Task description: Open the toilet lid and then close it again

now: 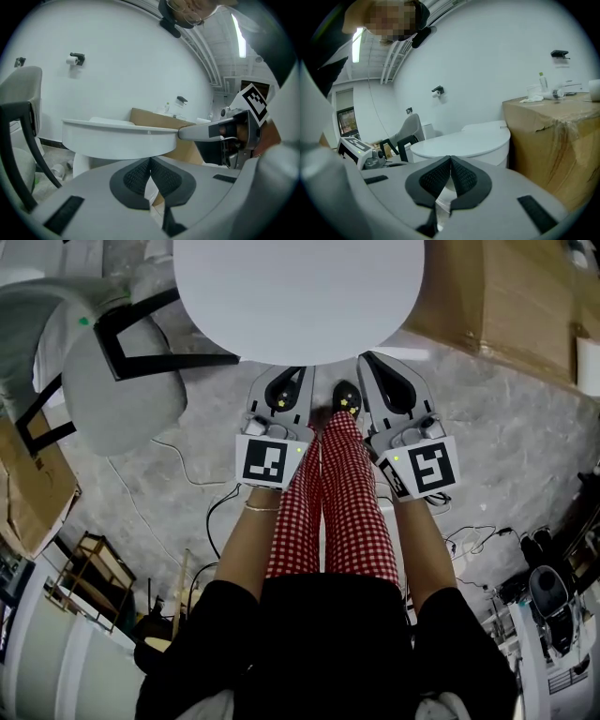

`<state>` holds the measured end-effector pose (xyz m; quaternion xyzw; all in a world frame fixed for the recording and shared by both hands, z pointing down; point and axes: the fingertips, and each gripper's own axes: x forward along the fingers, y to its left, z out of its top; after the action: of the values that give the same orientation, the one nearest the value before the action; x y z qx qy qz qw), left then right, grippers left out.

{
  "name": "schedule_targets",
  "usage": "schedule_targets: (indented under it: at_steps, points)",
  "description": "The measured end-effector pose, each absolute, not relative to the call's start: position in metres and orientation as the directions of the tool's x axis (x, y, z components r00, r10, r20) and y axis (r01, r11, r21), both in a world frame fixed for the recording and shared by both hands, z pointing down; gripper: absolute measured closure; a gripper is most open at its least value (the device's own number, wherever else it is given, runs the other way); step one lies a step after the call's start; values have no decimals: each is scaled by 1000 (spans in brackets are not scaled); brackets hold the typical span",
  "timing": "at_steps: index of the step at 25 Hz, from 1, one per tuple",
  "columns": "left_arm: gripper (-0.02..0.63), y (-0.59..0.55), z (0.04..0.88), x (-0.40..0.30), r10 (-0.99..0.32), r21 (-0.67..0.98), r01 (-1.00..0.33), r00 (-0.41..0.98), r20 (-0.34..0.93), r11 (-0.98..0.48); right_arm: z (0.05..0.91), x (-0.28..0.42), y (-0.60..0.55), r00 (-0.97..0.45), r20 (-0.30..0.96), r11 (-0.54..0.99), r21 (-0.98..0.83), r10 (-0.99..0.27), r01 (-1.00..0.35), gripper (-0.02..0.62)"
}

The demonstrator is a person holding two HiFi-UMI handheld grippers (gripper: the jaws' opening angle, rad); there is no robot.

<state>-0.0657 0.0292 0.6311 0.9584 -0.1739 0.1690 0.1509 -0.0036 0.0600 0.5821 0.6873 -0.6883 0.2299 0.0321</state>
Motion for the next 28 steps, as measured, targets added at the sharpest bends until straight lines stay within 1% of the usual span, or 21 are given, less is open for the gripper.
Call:
schedule_targets:
  at_steps: [28]
  points:
    - [603,6,544,-40,-278,205,-339,920,278,-918,501,17,34,3,243,-56,-208,-970,-976,575]
